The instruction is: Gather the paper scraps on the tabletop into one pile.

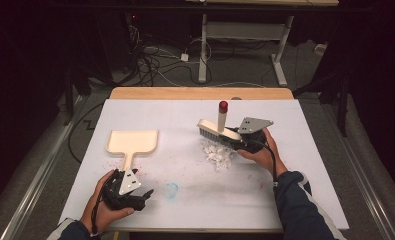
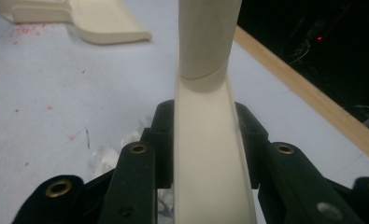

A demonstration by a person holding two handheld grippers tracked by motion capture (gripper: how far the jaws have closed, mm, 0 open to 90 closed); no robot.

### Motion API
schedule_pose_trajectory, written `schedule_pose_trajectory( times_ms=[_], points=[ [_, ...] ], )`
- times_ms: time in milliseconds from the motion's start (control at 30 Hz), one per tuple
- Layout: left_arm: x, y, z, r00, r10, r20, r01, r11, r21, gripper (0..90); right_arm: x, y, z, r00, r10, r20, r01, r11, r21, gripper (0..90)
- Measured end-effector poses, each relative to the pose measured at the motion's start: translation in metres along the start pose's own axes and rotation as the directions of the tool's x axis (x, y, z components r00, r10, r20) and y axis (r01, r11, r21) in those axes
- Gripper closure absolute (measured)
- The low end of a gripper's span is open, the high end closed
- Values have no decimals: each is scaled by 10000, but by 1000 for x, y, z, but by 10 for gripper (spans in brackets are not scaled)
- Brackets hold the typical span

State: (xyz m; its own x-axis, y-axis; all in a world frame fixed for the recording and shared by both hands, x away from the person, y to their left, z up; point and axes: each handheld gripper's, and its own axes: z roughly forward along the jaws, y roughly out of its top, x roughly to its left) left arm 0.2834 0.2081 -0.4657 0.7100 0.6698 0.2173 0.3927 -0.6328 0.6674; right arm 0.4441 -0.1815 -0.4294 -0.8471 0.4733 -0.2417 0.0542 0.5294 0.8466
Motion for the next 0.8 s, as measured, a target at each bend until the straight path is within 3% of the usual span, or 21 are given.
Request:
schedule_pose_trajectory(
  times_ms=[233, 300, 500, 667, 800],
  points=[
    [4, 0, -2, 9994, -178, -295, 178, 9998, -22, 176, 1, 6, -21, 9946, 298, 993, -250, 9985, -491, 677],
    [6, -1, -3, 9987, -322, -407, 320, 9995, -49, 176, 2, 6, -29, 9948, 523, 879, -460, 9963, -728, 678],
    [13, -4, -3, 9953, -594, -765, 598, 9982, 37, 176, 9, 8, -49, 9916, 583, 1152, -474, 9944, -946, 677],
    [18, -7, -2, 9865, -1030, -1270, 1087, 9933, 390, 178, 17, 12, -68, 9873, 568, 1481, -428, 9945, -961, 677],
    [25, -10, -2, 9758, -1572, -1520, 1653, 9853, 426, 181, 24, 13, -83, 9774, 972, 1876, -765, 9905, -1146, 677]
  ],
)
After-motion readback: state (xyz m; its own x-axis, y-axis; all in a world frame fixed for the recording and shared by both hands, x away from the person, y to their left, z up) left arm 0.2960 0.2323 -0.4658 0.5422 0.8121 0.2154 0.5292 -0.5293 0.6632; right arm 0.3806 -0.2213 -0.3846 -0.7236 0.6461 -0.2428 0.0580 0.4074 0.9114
